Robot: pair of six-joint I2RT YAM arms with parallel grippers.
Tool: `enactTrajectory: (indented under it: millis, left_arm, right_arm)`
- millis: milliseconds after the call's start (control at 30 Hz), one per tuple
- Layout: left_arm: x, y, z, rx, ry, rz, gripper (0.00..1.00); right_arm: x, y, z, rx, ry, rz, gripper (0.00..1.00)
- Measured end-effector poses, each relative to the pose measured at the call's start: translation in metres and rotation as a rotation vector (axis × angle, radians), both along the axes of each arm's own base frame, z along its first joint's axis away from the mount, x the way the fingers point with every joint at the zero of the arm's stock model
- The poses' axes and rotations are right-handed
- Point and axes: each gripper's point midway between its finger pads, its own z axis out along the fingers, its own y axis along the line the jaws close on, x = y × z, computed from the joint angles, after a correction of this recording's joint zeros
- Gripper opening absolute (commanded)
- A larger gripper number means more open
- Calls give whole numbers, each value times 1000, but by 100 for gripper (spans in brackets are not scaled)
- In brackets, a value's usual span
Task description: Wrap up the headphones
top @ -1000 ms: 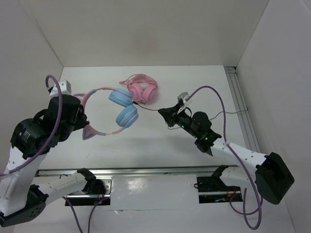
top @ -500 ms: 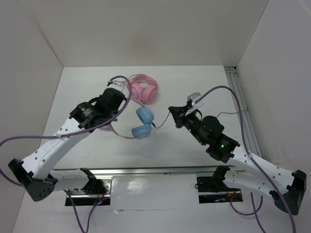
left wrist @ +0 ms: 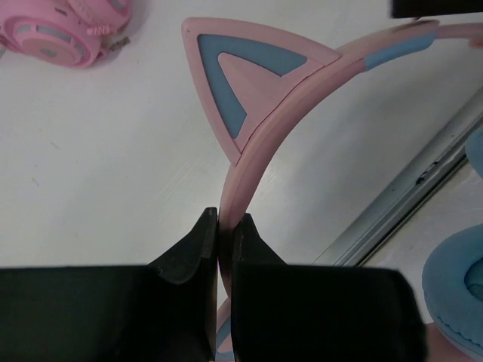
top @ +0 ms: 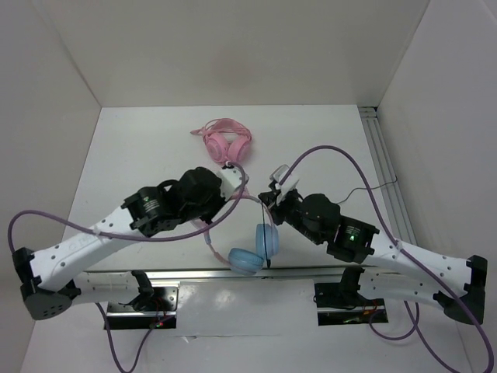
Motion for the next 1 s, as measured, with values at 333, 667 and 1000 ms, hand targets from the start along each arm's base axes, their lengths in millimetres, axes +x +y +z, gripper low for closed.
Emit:
enactTrajectory:
  millis: [333, 667, 1000]
  left_arm:
    - [-20, 10, 39, -123, -75, -101, 0]
    - [-22, 25, 38, -94, -81, -70, 0]
    - [-14, 56, 55, -103, -165, 97, 0]
  right_arm:
    - [-2, 6, -8, -36, -5, 24, 0]
    - [-9, 32, -22, 1, -16, 143, 2]
    - [13, 66, -37, 144, -24, 187, 20]
